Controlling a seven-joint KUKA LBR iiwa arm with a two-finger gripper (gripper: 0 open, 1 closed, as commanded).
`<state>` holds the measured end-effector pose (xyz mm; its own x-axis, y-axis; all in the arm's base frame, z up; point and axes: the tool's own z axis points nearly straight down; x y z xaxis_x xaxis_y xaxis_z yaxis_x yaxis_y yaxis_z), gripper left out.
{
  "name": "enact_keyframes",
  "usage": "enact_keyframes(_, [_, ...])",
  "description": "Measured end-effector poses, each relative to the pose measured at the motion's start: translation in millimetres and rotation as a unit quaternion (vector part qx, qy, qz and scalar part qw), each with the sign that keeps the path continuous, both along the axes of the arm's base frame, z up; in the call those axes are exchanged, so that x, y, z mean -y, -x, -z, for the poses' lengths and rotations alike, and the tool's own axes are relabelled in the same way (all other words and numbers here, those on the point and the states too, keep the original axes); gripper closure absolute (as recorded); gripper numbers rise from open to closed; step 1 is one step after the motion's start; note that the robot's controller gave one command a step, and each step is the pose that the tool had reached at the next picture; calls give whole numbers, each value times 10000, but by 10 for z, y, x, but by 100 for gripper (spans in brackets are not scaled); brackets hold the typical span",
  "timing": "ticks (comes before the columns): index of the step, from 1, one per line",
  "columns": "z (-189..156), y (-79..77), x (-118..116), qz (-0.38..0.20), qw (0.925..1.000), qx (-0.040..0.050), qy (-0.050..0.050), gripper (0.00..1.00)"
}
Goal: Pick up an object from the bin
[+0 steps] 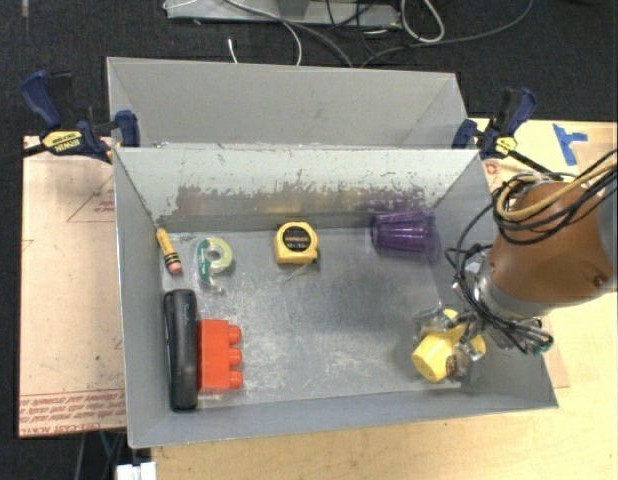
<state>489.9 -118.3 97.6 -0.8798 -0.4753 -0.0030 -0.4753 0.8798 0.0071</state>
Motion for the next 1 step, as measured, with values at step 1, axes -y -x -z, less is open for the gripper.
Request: enact_keyframes(1, [-362, -29, 9, 4, 10000, 54, 14, 100])
